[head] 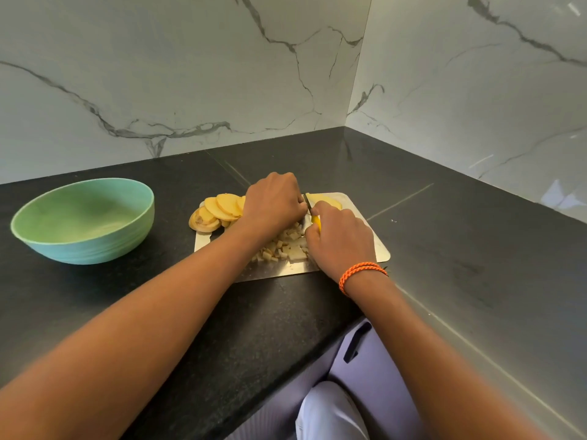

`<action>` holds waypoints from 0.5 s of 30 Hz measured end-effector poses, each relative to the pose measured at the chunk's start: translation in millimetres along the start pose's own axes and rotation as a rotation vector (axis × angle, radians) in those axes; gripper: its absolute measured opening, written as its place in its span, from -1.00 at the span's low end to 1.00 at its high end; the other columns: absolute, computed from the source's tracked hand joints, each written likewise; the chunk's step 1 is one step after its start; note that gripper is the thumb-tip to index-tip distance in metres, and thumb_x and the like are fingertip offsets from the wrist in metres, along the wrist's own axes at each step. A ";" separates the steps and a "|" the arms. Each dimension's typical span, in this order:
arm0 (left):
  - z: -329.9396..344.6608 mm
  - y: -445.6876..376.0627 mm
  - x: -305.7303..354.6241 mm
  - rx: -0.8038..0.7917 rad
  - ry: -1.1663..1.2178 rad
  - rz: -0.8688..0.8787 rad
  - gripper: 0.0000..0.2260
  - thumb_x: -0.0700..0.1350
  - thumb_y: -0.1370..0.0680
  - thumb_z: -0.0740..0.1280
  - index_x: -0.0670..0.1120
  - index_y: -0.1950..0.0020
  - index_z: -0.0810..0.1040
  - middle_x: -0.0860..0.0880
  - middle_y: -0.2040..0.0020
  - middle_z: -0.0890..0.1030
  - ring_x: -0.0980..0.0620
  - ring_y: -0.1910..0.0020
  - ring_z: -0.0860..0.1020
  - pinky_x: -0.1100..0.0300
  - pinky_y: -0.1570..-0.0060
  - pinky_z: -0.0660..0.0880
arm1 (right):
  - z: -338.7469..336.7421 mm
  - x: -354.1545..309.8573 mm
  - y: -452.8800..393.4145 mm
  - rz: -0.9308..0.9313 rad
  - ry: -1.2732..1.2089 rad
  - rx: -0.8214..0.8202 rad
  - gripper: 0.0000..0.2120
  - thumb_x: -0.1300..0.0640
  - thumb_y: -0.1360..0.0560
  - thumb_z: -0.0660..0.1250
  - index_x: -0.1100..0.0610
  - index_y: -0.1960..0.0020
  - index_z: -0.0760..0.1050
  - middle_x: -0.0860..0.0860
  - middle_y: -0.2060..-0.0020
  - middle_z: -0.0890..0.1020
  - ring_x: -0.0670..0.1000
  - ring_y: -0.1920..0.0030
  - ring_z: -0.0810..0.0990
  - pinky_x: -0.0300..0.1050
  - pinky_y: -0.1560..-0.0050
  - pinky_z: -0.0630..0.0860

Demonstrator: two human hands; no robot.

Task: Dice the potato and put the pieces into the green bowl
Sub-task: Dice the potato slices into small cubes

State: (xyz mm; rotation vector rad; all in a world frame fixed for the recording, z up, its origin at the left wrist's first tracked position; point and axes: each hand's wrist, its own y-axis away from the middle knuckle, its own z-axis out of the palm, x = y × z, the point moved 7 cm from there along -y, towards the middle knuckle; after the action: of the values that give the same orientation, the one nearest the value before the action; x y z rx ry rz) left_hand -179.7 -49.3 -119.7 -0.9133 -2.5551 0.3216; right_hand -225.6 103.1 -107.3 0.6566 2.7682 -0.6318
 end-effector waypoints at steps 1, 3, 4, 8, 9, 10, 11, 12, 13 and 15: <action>0.0 0.7 0.1 -0.004 -0.005 0.000 -0.83 0.04 -0.53 0.42 0.00 0.10 0.76 0.07 0.13 0.73 0.05 0.30 0.61 0.05 0.22 0.66 | -1.7 1.0 3.8 0.005 -0.008 -0.002 -0.73 0.03 -0.63 0.18 0.03 -0.27 0.51 0.07 0.07 0.61 0.14 0.07 0.57 0.01 0.11 0.45; -0.3 2.0 0.5 -0.010 -0.015 0.010 -0.83 0.03 -0.53 0.39 0.00 0.09 0.75 0.06 0.09 0.73 0.02 0.27 0.60 0.07 0.24 0.61 | -4.8 3.9 13.0 0.015 -0.015 -0.015 -0.72 0.03 -0.62 0.18 0.02 -0.28 0.50 0.05 0.12 0.57 0.14 0.08 0.56 0.01 0.12 0.44; -0.5 2.8 0.5 -0.008 -0.021 0.016 -0.82 0.03 -0.55 0.38 0.01 0.07 0.75 0.06 0.08 0.73 0.01 0.26 0.60 0.09 0.27 0.56 | -5.9 5.4 18.1 0.017 -0.014 -0.022 -0.72 0.02 -0.62 0.18 0.02 -0.29 0.50 0.03 0.14 0.55 0.13 0.09 0.56 0.00 0.13 0.44; -2.0 4.6 2.9 0.012 -0.019 0.038 -0.81 0.04 -0.59 0.39 0.00 -0.01 0.76 0.07 0.04 0.74 0.06 0.24 0.59 0.15 0.31 0.43 | -13.1 12.0 33.8 0.017 -0.004 -0.023 -0.72 0.01 -0.62 0.18 -0.01 -0.29 0.49 0.02 0.15 0.57 0.10 0.13 0.55 -0.03 0.19 0.42; -2.1 4.5 2.5 0.015 -0.013 0.037 -0.82 0.04 -0.59 0.40 0.00 0.00 0.77 0.07 0.05 0.74 0.07 0.24 0.59 0.16 0.31 0.45 | -15.0 13.9 36.1 0.020 0.010 -0.020 -0.71 0.01 -0.62 0.18 -0.02 -0.30 0.49 0.02 0.14 0.58 0.09 0.14 0.54 -0.04 0.19 0.41; -1.9 4.5 2.8 0.018 -0.007 0.037 -0.82 0.04 -0.58 0.41 -0.01 0.01 0.77 0.08 0.06 0.74 0.07 0.25 0.59 0.16 0.31 0.47 | -17.4 16.2 38.2 0.029 0.028 -0.017 -0.71 0.00 -0.62 0.18 -0.03 -0.31 0.49 0.03 0.12 0.58 0.09 0.15 0.51 -0.05 0.19 0.39; -1.8 4.6 2.8 0.021 -0.003 0.038 -0.82 0.04 -0.58 0.42 -0.01 0.01 0.78 0.08 0.06 0.74 0.08 0.25 0.60 0.16 0.31 0.48 | -19.7 18.9 39.9 0.040 0.046 -0.015 -0.70 0.00 -0.62 0.18 -0.03 -0.32 0.49 0.03 0.12 0.57 0.09 0.16 0.48 -0.05 0.18 0.38; -2.2 5.1 3.0 0.023 0.003 0.040 -0.82 0.05 -0.58 0.43 0.00 0.00 0.79 0.08 0.06 0.75 0.08 0.25 0.60 0.16 0.30 0.51 | -21.9 21.5 41.0 0.051 0.056 -0.013 -0.70 0.00 -0.63 0.18 -0.03 -0.32 0.49 0.03 0.14 0.54 0.09 0.17 0.46 -0.05 0.18 0.38; -2.8 5.7 3.3 0.025 0.007 0.045 -0.82 0.05 -0.59 0.44 0.00 -0.02 0.79 0.09 0.06 0.75 0.08 0.24 0.60 0.15 0.28 0.54 | -23.7 24.6 41.7 0.062 0.062 -0.009 -0.69 0.01 -0.63 0.18 -0.02 -0.33 0.49 0.02 0.16 0.51 0.09 0.17 0.48 -0.04 0.17 0.41; -3.5 5.8 3.4 0.026 0.008 0.056 -0.82 0.06 -0.59 0.44 0.02 -0.05 0.79 0.10 0.04 0.75 0.09 0.23 0.59 0.18 0.29 0.53 | -26.9 29.0 42.2 0.077 0.057 0.002 -0.68 0.01 -0.63 0.18 -0.02 -0.34 0.49 -0.01 0.19 0.46 0.08 0.16 0.51 -0.04 0.18 0.44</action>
State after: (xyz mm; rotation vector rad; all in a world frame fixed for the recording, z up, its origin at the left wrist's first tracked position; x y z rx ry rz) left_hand -177.3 -42.5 -117.6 -0.9756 -2.5164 0.3656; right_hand -234.3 160.2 -107.6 0.7890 2.7791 -0.6088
